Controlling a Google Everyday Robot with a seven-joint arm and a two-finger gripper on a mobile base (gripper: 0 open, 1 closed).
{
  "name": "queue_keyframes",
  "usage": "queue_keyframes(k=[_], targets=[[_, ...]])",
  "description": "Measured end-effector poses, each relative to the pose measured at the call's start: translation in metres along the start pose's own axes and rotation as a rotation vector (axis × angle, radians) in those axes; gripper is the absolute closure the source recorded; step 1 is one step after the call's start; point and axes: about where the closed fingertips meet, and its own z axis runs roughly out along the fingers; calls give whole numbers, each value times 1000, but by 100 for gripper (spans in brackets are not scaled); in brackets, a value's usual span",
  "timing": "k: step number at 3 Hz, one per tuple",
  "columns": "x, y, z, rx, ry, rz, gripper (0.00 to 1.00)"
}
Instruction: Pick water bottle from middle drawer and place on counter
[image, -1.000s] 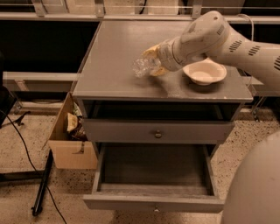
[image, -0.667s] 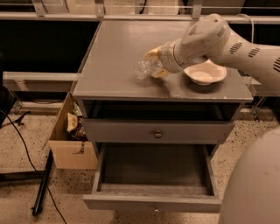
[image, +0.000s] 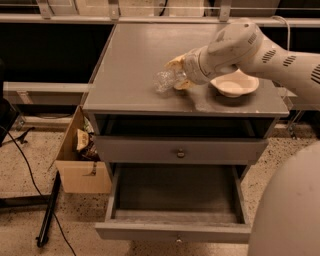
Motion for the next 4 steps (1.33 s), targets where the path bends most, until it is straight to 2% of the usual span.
queue_keyframes(k=[2,3,4], targets=[[0,0,0,0,0,0,35],[0,-2,-1,-3,-1,-1,6],[0,-13,-8,-7,-1,-3,0]])
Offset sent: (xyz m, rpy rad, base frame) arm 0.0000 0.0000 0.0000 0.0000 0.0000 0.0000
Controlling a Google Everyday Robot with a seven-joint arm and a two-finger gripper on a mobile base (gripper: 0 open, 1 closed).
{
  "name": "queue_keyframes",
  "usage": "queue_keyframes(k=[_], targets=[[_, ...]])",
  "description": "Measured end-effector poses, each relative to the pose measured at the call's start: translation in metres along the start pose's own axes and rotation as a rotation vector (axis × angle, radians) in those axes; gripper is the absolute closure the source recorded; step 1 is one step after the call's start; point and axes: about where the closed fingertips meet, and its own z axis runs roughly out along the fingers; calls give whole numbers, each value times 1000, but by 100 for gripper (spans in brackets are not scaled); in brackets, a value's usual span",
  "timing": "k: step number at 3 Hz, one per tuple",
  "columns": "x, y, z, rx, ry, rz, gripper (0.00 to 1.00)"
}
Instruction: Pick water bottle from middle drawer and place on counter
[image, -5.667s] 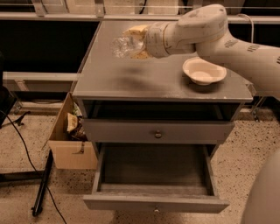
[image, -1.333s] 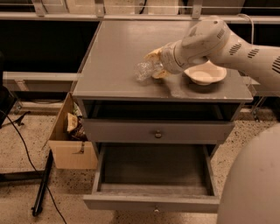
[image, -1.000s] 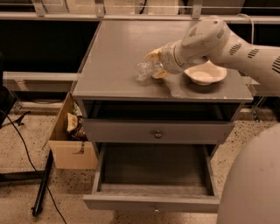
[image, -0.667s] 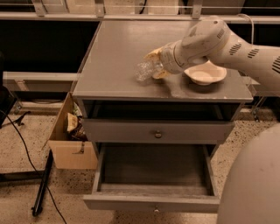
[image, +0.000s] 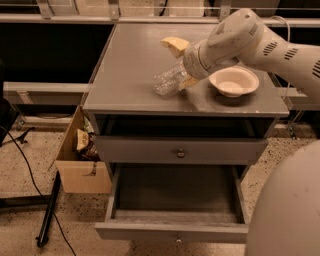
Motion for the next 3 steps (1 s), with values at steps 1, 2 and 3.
queue_keyframes(k=[1,2,3], targets=[[1,-7,-4,-11,6,-14,0],[5,-11,-8,-38,19,-31,0],[13,-12,-17,-64,41,-38,0]])
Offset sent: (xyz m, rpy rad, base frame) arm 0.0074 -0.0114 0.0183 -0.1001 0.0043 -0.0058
